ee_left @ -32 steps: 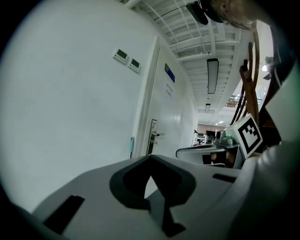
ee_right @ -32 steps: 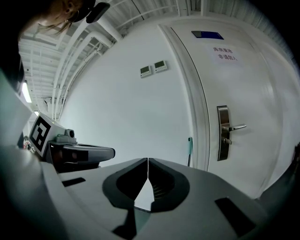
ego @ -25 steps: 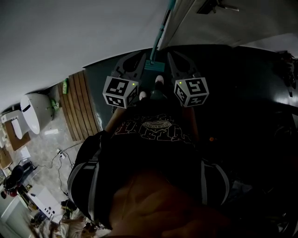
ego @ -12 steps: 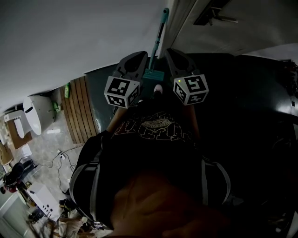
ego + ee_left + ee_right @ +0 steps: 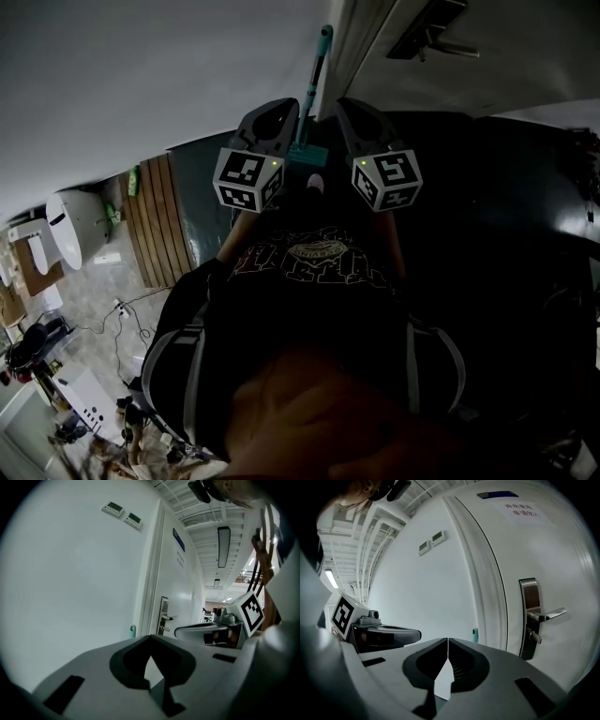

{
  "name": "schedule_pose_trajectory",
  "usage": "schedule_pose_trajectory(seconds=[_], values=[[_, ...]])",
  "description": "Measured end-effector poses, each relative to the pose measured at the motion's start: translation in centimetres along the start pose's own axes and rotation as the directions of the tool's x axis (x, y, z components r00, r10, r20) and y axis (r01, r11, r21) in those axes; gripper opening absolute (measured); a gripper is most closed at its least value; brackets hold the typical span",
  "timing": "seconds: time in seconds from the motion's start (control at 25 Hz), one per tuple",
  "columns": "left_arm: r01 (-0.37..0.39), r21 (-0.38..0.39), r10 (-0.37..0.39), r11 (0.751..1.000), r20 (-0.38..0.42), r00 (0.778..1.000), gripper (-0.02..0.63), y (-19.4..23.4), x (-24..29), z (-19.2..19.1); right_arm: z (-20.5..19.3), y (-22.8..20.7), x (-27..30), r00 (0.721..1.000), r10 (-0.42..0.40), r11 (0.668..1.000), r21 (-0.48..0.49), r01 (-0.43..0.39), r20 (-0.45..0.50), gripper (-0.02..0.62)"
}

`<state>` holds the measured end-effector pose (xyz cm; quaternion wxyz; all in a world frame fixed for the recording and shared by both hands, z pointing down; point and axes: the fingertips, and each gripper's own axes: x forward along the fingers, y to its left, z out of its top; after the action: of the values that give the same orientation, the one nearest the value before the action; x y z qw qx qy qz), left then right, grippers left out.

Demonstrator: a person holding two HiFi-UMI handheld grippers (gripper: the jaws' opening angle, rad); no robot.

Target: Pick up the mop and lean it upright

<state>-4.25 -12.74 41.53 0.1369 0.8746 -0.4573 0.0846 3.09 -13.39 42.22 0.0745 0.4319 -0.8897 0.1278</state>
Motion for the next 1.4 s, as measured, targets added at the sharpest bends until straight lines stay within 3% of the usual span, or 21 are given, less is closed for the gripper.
schedule_pose_trajectory(seconds=[0.48, 0.96, 1.4], values=[[0.061, 0.027, -0.06, 0.998, -0.044, 0.997, 0.048, 2.7, 4.8, 0.3, 1.2, -2.8, 1.1, 0.994, -0.109, 0.993, 0.052, 0.108, 0.006, 0.02], [0.145, 0.028, -0.141, 0.989, -0.104, 0.985, 0.049, 4.1, 10.2, 0.0, 1.7, -6.6, 0.9, 0.968, -0.249, 0.964, 0.101, 0.246, 0.014, 0.02], [0.158, 0.052, -0.149, 0.986, -0.151, 0.977, 0.051, 5.4, 13.7, -0.7, 1.9, -7.5, 0.3, 0.949, -0.315, 0.942, 0.128, 0.311, 0.008, 0.02]])
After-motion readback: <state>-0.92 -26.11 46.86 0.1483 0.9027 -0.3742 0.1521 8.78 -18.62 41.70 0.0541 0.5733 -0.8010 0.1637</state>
